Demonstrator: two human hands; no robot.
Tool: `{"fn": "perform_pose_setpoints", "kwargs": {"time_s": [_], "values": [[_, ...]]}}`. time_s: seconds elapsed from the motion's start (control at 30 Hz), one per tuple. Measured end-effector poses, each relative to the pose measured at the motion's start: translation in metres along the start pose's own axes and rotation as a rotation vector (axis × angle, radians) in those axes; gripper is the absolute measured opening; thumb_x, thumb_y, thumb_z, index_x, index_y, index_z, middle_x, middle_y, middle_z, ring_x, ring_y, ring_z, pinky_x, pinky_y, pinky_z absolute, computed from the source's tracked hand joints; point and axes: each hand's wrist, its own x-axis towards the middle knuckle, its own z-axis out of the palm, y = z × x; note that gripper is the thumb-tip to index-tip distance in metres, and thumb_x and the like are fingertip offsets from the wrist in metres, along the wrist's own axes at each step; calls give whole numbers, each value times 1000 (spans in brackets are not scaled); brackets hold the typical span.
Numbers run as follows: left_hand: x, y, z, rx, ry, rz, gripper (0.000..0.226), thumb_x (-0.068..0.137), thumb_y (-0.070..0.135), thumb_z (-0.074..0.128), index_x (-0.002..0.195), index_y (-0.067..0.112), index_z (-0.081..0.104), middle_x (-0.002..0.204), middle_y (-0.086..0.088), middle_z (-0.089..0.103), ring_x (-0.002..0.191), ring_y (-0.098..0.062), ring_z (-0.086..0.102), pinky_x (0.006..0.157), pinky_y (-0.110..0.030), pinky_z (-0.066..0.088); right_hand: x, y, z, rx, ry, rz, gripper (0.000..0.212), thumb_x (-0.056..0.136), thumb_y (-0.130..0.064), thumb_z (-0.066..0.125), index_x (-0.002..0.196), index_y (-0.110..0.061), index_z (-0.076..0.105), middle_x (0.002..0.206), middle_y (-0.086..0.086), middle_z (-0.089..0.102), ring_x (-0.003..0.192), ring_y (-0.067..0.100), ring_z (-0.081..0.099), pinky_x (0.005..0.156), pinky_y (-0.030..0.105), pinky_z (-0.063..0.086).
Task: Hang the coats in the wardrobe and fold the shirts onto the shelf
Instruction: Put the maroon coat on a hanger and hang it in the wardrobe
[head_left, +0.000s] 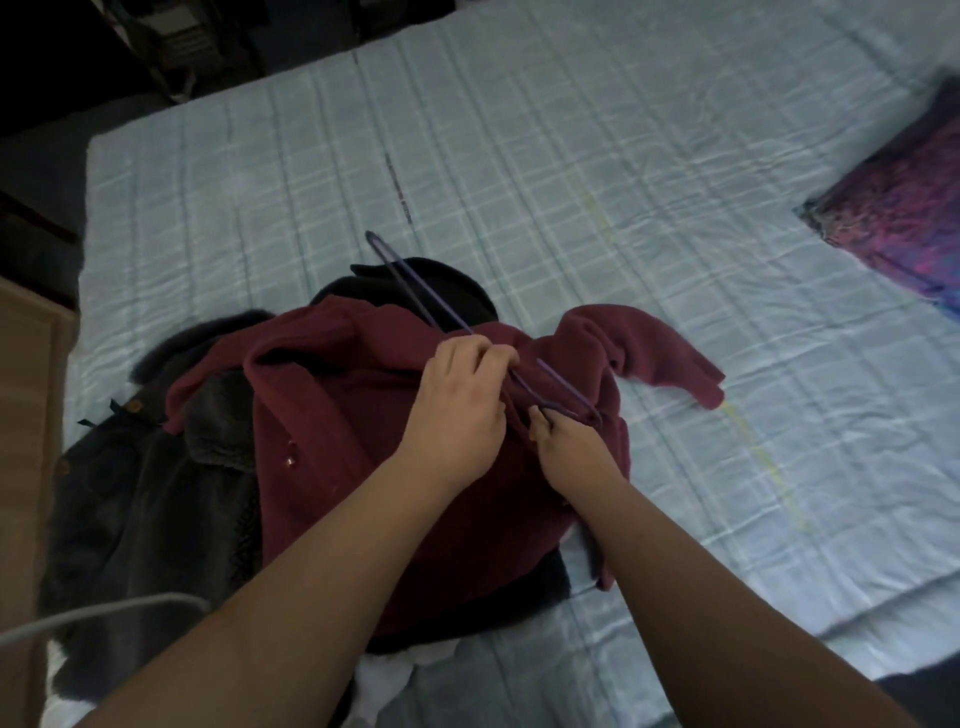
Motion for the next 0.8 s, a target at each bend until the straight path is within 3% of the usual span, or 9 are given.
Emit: {"fn": "perform_pose_setpoints", "kwargs": {"time_s": [0.07,0.13,0.27,0.33,0.4,0.5,0.6,0.67,0.8], "values": [[-2,7,3,-28,37,19,48,68,7,66,114,17,56,117,-6,48,113,-27,44,102,-38,39,-7,-3,-8,138,56,-33,34,104,-38,40,106,-16,66,106,7,70,99,28,65,92,45,49],[-2,9,-2,38,46,29,49,72,13,69,119,21,56,120,-5,47,116,-26,43,100,-39,38,-14,-8,-21,183,63,-39,30,103,-35,44,93,-15,64,92,5,70,89,24,65,86,38,49],[4,12,-30,146,94,-14,41,73,30,75,112,23,62,126,-6,49,124,-29,40,101,-45,35,-34,-28,-48,159,106,-119,31,103,-37,42,81,-22,57,75,-5,63,76,16,61,73,33,45],[2,17,-46,220,67,45,36,74,39,72,104,21,62,134,-7,49,136,-30,34,115,-52,21,-45,-40,-53,155,122,-160,26,102,-35,43,84,-25,58,79,-6,65,77,14,62,75,34,47],[-7,21,-62,270,-39,155,40,75,54,66,104,27,63,132,1,55,136,-23,37,118,-54,11,-59,-50,-52,160,75,-197,20,97,-35,43,88,-27,59,87,-6,68,83,14,64,79,36,50],[-32,22,-87,282,-158,155,51,76,78,44,107,42,64,113,18,62,112,-13,52,103,-45,26,-86,-63,-39,144,71,-244,28,91,-42,45,93,-19,61,90,-2,69,84,17,65,79,41,52],[-58,15,-97,239,-218,39,45,86,72,39,92,35,65,92,14,64,97,-13,54,88,-42,31,-114,-75,-24,124,107,-242,15,95,-23,55,83,-13,56,80,1,58,71,16,55,67,33,41],[-76,3,-95,169,-249,-60,43,89,67,43,84,29,61,86,10,64,94,-17,57,87,-41,35,-129,-75,-11,129,95,-220,8,87,-14,62,92,-18,59,88,-3,50,75,11,51,71,25,40],[-111,-25,-85,18,-271,-208,39,90,63,48,88,27,63,91,5,69,95,-21,62,91,-42,41,-143,-42,22,83,31,-222,54,76,7,54,122,-20,59,117,-1,44,105,16,52,98,21,40]]}}
